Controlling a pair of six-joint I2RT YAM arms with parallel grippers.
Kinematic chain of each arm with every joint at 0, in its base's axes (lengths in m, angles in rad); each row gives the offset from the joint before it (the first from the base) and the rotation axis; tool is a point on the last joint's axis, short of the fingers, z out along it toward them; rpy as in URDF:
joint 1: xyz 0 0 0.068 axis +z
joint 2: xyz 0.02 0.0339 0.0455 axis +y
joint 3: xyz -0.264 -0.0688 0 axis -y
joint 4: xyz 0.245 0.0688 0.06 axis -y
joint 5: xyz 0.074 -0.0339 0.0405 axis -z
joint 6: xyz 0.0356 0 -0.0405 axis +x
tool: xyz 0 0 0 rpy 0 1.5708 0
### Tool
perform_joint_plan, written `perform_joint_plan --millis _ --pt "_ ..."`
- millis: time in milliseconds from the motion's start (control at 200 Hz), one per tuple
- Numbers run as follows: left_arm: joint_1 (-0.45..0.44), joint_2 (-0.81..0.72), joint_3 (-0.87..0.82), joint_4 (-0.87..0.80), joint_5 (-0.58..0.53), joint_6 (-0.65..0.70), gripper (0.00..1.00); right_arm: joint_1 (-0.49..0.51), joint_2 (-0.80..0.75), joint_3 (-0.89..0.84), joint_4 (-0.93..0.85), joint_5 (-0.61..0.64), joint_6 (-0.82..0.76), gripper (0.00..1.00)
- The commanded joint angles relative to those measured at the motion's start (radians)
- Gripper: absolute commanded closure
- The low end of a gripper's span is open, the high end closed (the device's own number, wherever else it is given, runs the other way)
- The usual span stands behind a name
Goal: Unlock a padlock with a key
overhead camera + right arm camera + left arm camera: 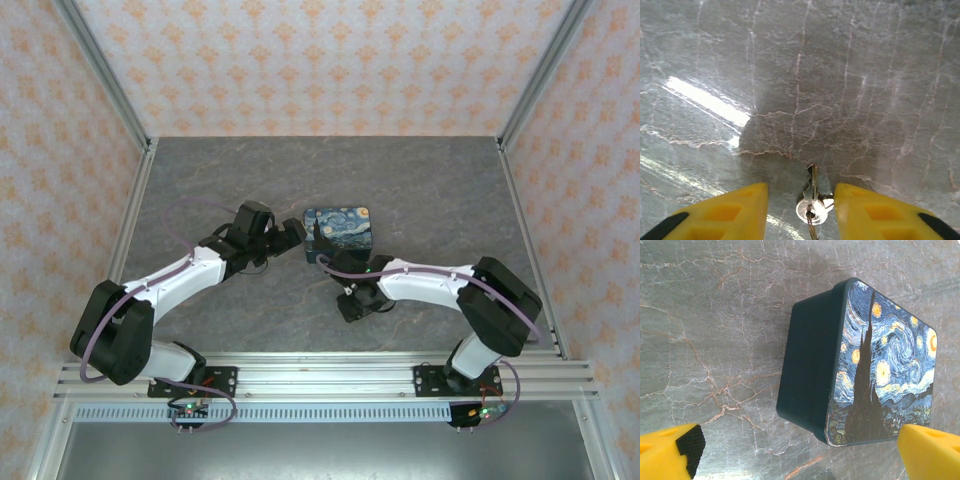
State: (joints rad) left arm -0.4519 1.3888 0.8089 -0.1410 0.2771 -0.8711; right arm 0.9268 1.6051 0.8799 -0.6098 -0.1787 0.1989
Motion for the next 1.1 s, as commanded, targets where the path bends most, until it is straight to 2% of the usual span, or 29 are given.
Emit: perform_joint_plan --millis 0,175,390,631,1096 --pt "-0.006 0.004 0.026 0.002 -0.016 -0.006 0.00 0.013 0.050 0.005 -0.089 0.062 0.021 0.66" --pt "-0.006 0.012 0.032 0.002 -0.015 -0.005 0.00 0.015 0.077 0.011 -0.082 0.109 0.061 0.76" --pt "-0.006 0.013 0.032 0.001 -0.013 -0.005 0.00 0.015 0.096 0.024 -0.035 0.114 0.088 1.00" --pt "-0.007 0.009 0.029 0.000 -0.013 -0.006 0.00 -0.006 0.046 0.048 0.000 0.120 0.127 1.00" --pt "-0.008 0.016 0.024 0.007 -0.008 -0.008 0.00 -0.112 -0.132 -0.056 0.165 0.002 0.252 1.00"
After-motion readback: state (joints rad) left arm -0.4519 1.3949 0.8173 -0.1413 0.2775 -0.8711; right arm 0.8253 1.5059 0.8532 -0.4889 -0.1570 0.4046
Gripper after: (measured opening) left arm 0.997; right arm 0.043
